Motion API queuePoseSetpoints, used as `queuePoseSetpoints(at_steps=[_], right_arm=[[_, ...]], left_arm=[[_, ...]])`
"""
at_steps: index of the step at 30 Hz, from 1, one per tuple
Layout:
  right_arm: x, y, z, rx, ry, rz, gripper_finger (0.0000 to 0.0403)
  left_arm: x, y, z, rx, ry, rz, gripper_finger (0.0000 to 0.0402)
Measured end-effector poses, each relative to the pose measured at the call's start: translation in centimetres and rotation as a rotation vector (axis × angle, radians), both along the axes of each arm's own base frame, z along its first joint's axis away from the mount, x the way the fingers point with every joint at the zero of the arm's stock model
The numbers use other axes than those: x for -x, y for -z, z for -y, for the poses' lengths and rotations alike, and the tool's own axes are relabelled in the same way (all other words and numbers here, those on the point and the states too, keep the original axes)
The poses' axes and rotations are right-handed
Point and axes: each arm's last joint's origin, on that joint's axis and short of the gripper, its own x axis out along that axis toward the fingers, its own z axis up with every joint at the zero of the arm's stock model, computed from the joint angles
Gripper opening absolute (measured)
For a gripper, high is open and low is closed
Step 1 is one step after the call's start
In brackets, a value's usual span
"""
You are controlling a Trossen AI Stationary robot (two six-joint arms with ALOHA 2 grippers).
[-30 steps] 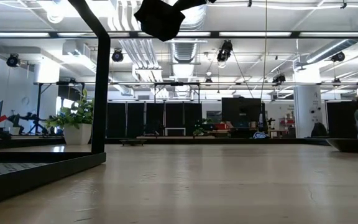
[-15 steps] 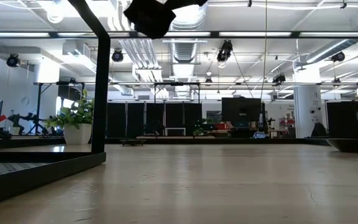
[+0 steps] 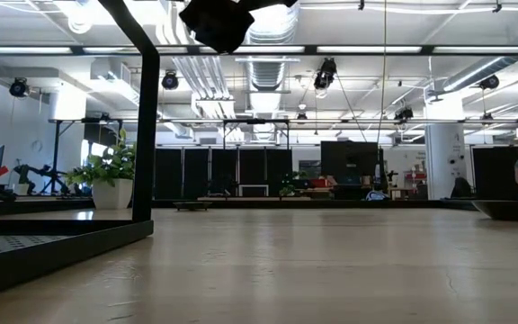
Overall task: Pick & Place Mini shaped plates
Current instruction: Stack the distorted square plate on top of the distorted square plate on the shelf
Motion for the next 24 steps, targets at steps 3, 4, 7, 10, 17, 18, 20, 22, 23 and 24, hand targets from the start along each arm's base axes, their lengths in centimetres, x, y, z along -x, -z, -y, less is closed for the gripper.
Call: queuePoseSetpoints(at_steps=[3,4,7,10,17,18,20,22,23,24], right_arm=[[0.0,-0.1,0.0,-0.001,0.0,0.012,0.0008],[0.0,-0.1,0.0,-0.001,-0.001,0.011,0.0008],[0.0,-0.1,0.0,-0.001,0.0,0.011,0.0008],[0.0,-0.2,0.0,-0.001,0.0,0.015,0.0008],[-0.1,-0.3,0.0,0.01,-0.005,0.026,0.0008],[-0.1,-0.3,0.0,0.01,-0.004,0.027,0.0008],[-0.1,-0.3,0.0,0.011,-0.005,0.027,0.0008],[-0.1,-0.3,0.0,0.011,-0.005,0.029,0.0008],[-0.1,-0.3,0.0,0.011,-0.005,0.029,0.0008],[-0.1,-0.3,0.0,0.011,-0.005,0.029,0.0008]], left_arm=[[-0.1,0.0,-0.3,0.007,-0.013,0.006,0.0099],[-0.1,0.0,-0.4,0.009,-0.018,0.008,0.0099],[-0.2,0.0,-0.6,0.011,-0.028,0.009,0.0099],[-0.3,0.0,-0.8,0.033,-0.034,0.024,0.0099],[-0.5,0.1,-1.3,0.067,-0.037,0.045,0.0099],[-0.5,0.1,-1.3,0.067,-0.039,0.045,0.0099],[-0.5,0.1,-1.4,0.067,-0.041,0.045,0.0099],[-0.6,0.1,-1.4,0.066,-0.044,0.044,0.0099],[-0.6,0.1,-1.5,0.066,-0.047,0.044,0.0097],[-0.6,0.1,-1.6,0.066,-0.05,0.044,0.0094]])
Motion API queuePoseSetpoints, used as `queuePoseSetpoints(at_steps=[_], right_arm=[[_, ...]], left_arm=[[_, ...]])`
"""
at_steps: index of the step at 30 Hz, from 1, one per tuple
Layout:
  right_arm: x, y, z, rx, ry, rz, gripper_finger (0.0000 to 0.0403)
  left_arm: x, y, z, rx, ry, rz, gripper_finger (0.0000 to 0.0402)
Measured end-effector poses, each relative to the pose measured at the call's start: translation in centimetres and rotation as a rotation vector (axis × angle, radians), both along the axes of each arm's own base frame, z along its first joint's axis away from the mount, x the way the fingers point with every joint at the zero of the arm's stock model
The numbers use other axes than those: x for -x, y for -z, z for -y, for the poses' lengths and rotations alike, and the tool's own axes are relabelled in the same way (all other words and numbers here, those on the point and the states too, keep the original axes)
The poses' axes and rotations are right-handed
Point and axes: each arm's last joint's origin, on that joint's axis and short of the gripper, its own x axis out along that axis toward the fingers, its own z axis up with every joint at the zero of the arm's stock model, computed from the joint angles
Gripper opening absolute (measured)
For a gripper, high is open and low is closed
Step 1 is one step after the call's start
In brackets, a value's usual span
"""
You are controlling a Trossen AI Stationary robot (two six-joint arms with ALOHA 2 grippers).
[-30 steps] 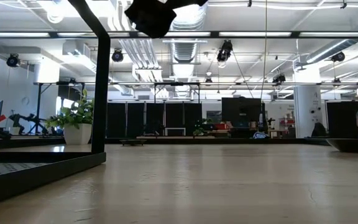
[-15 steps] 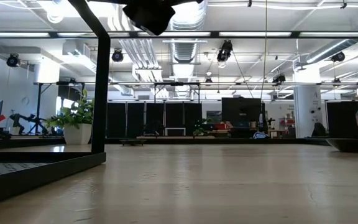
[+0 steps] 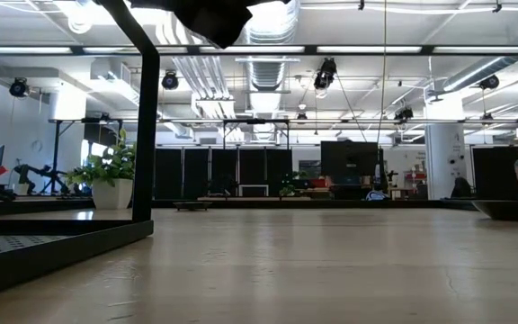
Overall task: Pick & Place Mini shaped plates
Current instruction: Stack the distorted square plate on top of the distorted square plate on the shelf
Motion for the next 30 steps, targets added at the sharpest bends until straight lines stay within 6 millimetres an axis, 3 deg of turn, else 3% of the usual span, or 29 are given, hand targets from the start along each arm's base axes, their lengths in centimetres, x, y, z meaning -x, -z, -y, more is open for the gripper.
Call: queuePoseSetpoints(at_steps=[8,18,30], right_arm=[[0.0,0.0,0.0,-0.002,0.002,0.001,0.0008],[0.0,0.0,0.0,-0.023,0.006,0.011,0.0016],[0.3,-0.2,-1.0,-0.04,-0.019,0.025,0.0113]], left_arm=[[-0.2,0.1,-0.8,-0.007,-0.039,-0.008,0.0008],[-0.2,0.1,-0.8,0.021,-0.054,0.02,0.0001],[0.0,-0.8,-0.9,0.052,-0.05,0.037,0.0]])
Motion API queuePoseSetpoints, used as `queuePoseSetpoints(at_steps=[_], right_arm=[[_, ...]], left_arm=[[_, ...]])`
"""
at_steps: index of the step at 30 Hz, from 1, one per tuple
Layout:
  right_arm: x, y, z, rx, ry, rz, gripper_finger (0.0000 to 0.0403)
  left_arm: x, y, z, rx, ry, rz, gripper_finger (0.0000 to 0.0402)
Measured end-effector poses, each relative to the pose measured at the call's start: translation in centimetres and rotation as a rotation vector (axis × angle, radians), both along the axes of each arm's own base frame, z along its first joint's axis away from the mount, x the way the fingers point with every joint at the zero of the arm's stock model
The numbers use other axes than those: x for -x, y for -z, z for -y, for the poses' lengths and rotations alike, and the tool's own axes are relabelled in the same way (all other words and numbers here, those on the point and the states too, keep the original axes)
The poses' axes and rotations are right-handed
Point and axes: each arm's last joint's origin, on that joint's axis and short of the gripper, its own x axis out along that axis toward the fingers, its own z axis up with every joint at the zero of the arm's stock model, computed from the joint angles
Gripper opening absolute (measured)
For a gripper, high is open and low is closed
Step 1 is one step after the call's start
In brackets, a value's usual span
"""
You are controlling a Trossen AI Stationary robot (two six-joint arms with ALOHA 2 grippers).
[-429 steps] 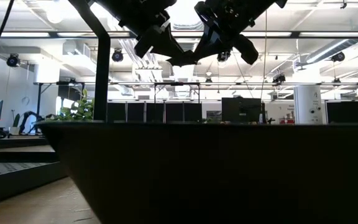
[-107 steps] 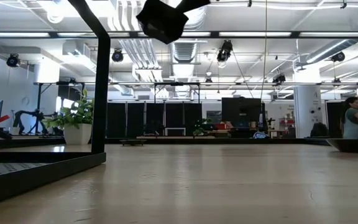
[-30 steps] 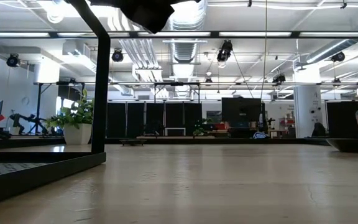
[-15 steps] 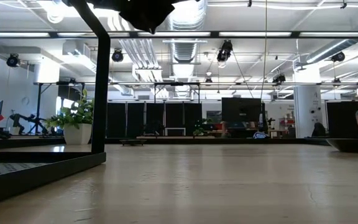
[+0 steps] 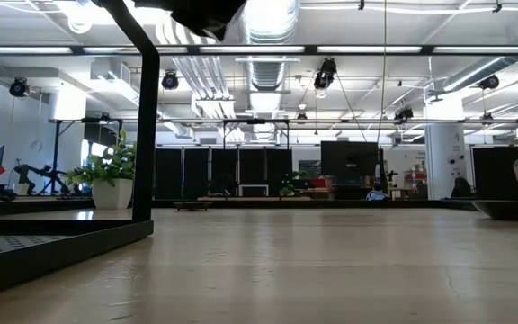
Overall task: Pick & Place Mini shaped plates
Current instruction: Stack the distorted square plate on top of the distorted square plate on the shelf
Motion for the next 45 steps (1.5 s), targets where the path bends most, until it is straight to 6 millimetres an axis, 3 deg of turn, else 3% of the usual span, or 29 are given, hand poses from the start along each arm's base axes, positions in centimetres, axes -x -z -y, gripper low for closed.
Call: queuePoseSetpoints(at_steps=[13,23,32,45], right_arm=[[1.9,-3.1,-3.0,-0.013,-0.087,0.08,0.0139],[3.6,-4.6,-4.1,-0.111,-0.106,0.136,0.0127],[4.4,-4.8,-4.3,-0.213,-0.093,0.151,0.0125],[4.5,-4.3,-4.3,-0.284,-0.072,0.135,0.0125]], left_arm=[[2.3,0.3,-0.4,0.2,0.104,-0.225,0.0],[4.9,0.8,0.0,0.51,0.415,-0.662,0.0],[6.2,1.4,2.5,0.777,0.828,-0.876,0.0],[7.1,5.8,7.1,0.849,1.007,-1.008,0.0]])
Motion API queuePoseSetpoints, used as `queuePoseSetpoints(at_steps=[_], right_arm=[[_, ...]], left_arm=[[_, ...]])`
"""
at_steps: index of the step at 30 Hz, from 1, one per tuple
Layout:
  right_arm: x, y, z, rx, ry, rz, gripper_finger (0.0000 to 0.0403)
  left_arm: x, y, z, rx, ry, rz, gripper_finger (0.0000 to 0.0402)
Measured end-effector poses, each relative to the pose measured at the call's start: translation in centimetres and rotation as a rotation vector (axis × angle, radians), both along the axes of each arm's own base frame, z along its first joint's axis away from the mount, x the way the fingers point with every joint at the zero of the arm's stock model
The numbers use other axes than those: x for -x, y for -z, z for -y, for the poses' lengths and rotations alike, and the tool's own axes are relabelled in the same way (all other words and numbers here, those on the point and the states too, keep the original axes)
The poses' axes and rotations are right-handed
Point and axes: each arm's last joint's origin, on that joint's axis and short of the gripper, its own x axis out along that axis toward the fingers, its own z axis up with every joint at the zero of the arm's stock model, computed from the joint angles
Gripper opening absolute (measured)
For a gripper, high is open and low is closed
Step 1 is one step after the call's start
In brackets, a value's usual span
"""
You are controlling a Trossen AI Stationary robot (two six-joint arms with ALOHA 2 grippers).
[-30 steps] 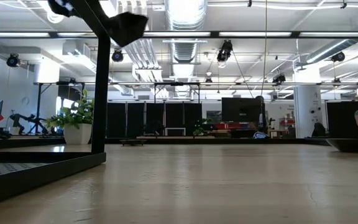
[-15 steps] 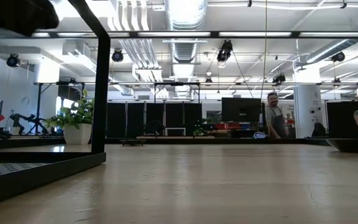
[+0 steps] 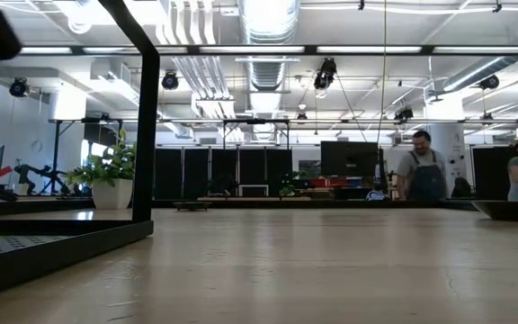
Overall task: Pick & Place Mini shaped plates
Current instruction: Stack the distorted square plate on top of the distorted square plate on the shelf
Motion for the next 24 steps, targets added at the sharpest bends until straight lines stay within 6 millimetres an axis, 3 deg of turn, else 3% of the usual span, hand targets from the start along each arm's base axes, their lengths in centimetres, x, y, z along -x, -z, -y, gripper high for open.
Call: queuePoseSetpoints(at_steps=[13,18,24], right_arm=[[0.0,0.0,0.0,0.005,-0.003,-0.002,0.0116],[0.0,0.0,0.0,0.005,-0.002,-0.002,0.0121],[0.0,0.0,0.0,0.005,-0.002,-0.001,0.0115]], left_arm=[[1.0,4.7,3.4,0.117,0.012,-0.082,0.0],[1.2,6.7,3.7,0.126,0.022,-0.129,0.0],[1.1,7.5,3.9,0.113,0.019,-0.146,0.0]])
